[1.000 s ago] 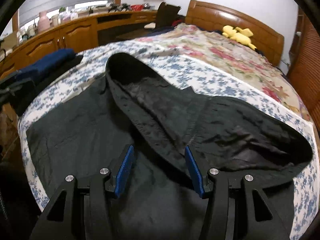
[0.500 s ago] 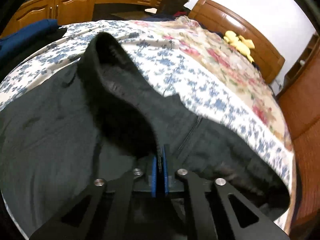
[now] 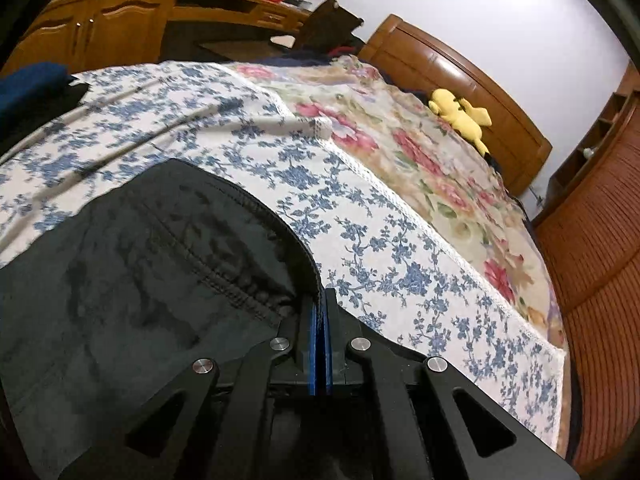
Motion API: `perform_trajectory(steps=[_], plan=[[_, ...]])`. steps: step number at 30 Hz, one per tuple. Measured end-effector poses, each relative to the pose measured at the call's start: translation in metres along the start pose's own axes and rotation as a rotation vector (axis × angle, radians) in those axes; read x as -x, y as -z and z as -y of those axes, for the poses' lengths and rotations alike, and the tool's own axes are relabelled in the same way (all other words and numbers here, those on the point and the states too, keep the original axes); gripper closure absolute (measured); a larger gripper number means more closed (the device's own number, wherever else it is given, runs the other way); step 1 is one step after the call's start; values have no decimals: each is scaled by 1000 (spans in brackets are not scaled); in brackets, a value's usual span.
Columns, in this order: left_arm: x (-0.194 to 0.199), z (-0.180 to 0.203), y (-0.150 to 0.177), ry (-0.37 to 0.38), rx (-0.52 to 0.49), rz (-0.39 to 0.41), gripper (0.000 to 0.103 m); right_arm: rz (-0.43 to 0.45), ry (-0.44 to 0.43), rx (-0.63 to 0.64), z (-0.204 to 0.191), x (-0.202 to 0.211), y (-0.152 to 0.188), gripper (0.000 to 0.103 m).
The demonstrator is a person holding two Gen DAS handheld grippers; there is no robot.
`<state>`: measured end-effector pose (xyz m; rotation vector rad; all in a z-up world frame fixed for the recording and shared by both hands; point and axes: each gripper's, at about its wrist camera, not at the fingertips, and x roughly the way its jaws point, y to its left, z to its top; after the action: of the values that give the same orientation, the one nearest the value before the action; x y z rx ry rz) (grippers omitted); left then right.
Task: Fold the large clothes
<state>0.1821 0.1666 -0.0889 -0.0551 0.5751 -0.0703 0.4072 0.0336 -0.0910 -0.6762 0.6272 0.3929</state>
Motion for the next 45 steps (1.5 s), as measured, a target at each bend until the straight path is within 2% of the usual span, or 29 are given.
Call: perform_trajectory(steps=[2,4,6,8,11,14,17,24,29,34,35,36,38,40,42,44,45], plan=[[-2,2,1,5,-1,-3,24,-28,-12,-36,-1,-12,-2,99],[-4,6,0,15,0,-4,24,-28,-12,-83,5,-13,-6,85],[-7,11,-1,28,-3,-6,24,22,-10,-141,17,2,-6,63],[-11,17,-3,25,-8,-12,24,80,-18,-202,33,19,-5,51],[-15,27,-5,44,-14,-9,24,103,-29,-256,58,39,5,48],[-18,39,-8,72,-24,-1,24,76,-39,-284,85,48,28,48],[-23,52,-9,98,-35,3,24,38,1,-307,112,49,53,48],[-42,79,-6,141,-65,-33,24,-99,58,-440,172,25,124,48],[-49,91,-5,155,-83,-44,24,-165,14,-537,195,-9,149,48],[-58,99,-3,155,-103,-65,24,-216,-79,-627,212,-32,160,48],[-59,99,-3,157,-104,-67,24,-212,-104,-632,211,-36,159,56],[-60,100,-3,158,-103,-70,24,-203,-144,-633,210,-37,158,79],[-63,101,-3,161,-102,-73,24,-166,-148,-591,207,-38,152,94],[-64,103,-3,163,-104,-75,24,-87,-120,-593,211,-27,148,96],[-65,104,-3,165,-110,-76,24,-21,-25,-628,220,-11,146,97],[-65,106,-3,167,-110,-78,24,-30,74,-661,228,-8,146,97],[-65,106,-3,168,-110,-79,24,-56,92,-673,231,-12,146,97]])
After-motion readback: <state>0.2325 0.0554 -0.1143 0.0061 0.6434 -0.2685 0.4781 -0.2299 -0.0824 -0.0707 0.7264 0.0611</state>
